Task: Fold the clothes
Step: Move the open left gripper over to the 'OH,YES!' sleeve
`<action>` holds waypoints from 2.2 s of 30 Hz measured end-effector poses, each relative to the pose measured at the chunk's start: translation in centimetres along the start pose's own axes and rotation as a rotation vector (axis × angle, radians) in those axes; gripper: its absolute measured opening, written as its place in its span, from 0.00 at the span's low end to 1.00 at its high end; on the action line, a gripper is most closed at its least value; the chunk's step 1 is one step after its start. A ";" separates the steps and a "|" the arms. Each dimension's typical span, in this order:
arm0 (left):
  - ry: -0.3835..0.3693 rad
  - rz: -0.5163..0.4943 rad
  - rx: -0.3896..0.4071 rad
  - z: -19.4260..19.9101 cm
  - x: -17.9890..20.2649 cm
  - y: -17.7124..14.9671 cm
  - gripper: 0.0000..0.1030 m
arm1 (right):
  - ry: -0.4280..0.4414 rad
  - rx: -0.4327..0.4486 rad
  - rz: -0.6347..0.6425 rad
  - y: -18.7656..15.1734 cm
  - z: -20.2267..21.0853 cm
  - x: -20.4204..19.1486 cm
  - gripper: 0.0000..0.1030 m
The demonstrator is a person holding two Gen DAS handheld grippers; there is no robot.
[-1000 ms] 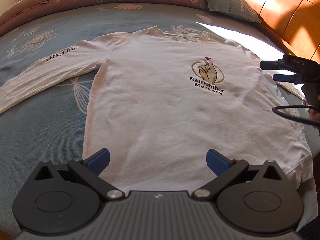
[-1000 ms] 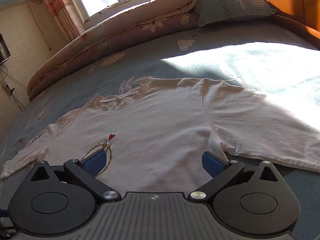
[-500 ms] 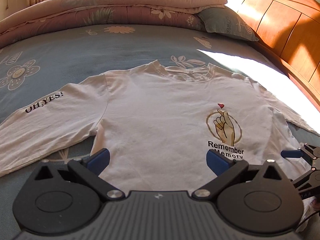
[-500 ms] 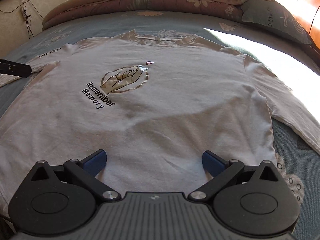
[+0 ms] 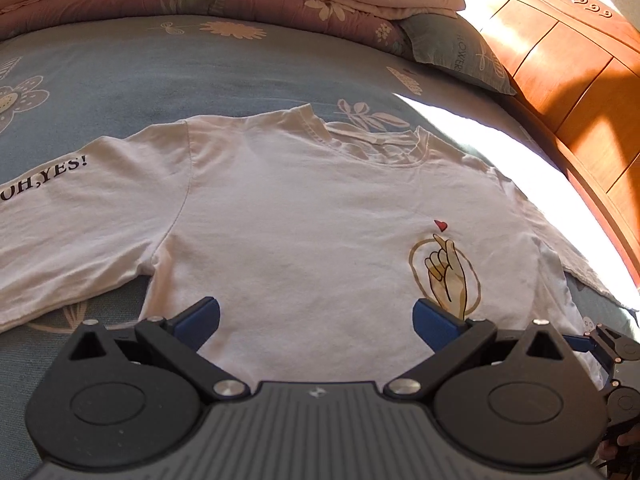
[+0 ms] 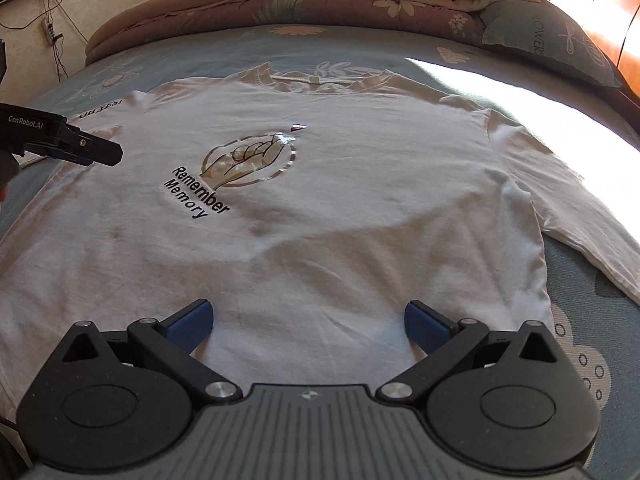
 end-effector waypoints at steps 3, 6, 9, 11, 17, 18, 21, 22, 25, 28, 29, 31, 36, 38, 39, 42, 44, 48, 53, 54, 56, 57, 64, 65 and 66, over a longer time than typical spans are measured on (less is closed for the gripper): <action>-0.086 0.084 0.025 -0.9 -1.1 5.1 0.99 | -0.003 0.000 0.000 0.1 -0.1 0.0 1.00; -0.095 0.135 0.020 -2.6 -2.3 7.8 0.99 | 0.003 0.001 0.001 0.1 -0.1 0.1 1.00; -0.071 0.167 0.015 -4.2 -3.5 9.4 0.99 | 0.009 0.003 0.006 0.1 -0.1 0.2 1.00; -0.055 0.189 0.011 -5.2 -4.4 10.4 0.99 | 0.014 0.006 0.011 0.1 -0.2 0.2 1.00; -0.008 0.254 0.000 -8.4 -6.8 13.4 0.99 | 0.022 0.035 0.013 -0.1 -0.1 0.3 1.00; 0.000 0.265 -0.001 -8.9 -7.2 13.9 0.99 | 0.022 0.039 0.014 -0.1 -0.1 0.3 1.00; 0.024 0.298 -0.007 -10.5 -8.4 15.3 0.99 | 0.025 0.042 0.018 -0.1 -0.1 0.4 1.00; 0.032 0.308 -0.009 -11.1 -8.8 15.8 0.99 | 0.026 0.042 0.019 -0.1 -0.1 0.4 1.00; -0.017 0.283 0.006 -8.4 -8.1 15.8 0.99 | 0.026 0.046 0.021 -0.1 -0.1 0.4 1.00; -0.054 0.342 -0.046 -7.8 -8.9 14.4 0.99 | 0.025 0.057 0.021 -0.1 -0.1 0.4 1.00; -0.056 0.357 -0.055 -8.1 -9.3 14.0 0.99 | 0.025 0.060 0.021 -0.1 -0.1 0.4 1.00; -0.048 0.381 -0.066 -8.9 -10.2 13.5 0.99 | 0.024 0.063 0.019 -0.1 -0.2 0.5 1.00; -0.029 0.415 -0.043 -8.8 -11.2 13.4 0.99 | 0.023 0.058 0.020 0.0 -0.2 0.5 1.00; -0.029 0.413 -0.036 -8.0 -11.2 13.4 0.99 | 0.020 0.053 0.021 0.0 -0.2 0.5 1.00; -0.029 0.412 -0.032 -7.6 -11.2 13.4 0.99 | 0.019 0.052 0.021 0.0 -0.2 0.5 1.00; -0.029 0.409 -0.021 -6.5 -11.2 13.4 0.99 | 0.016 0.050 0.020 0.0 -0.2 0.4 1.00; -0.039 0.411 -0.041 -5.6 -10.9 12.6 0.99 | 0.012 0.053 0.017 0.0 -0.3 0.4 1.00; -0.046 0.428 -0.071 -5.1 -10.6 9.1 0.99 | 0.004 0.056 0.011 0.0 -0.3 0.4 1.00; 0.038 0.422 0.029 -4.4 -13.1 9.0 0.99 | -0.016 0.032 0.001 0.1 -0.3 0.3 1.00; 0.085 0.413 0.035 -3.9 -13.6 9.4 0.99 | -0.021 0.025 -0.002 0.1 -0.3 0.3 1.00; 0.128 0.409 0.043 -3.1 -14.4 9.3 0.99 | -0.034 0.009 -0.009 0.2 -0.2 0.2 1.00; 0.121 0.415 0.045 -2.6 -14.7 8.8 0.99 | -0.039 0.001 -0.011 0.2 -0.1 0.2 1.00; 0.072 0.462 0.056 0.4 -16.5 5.1 0.99 | -0.029 -0.045 -0.027 0.1 1.4 -0.5 1.00; 0.064 0.469 0.057 0.8 -16.8 4.6 0.99 | -0.016 -0.041 -0.032 0.2 1.8 -0.8 1.00; 0.057 0.476 0.059 1.2 -17.0 4.0 0.99 | -0.004 -0.036 -0.037 0.3 2.2 -1.2 1.00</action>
Point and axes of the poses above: each gripper's, at about its wrist camera, not at the fingertips, and z roughly against the way its jaws point, x to its right, y to its top, the point moved 8 cm from there along -z, roughly the way its jaws point, and after that the axes turned 3 degrees about -x, right-handed, at the moved point
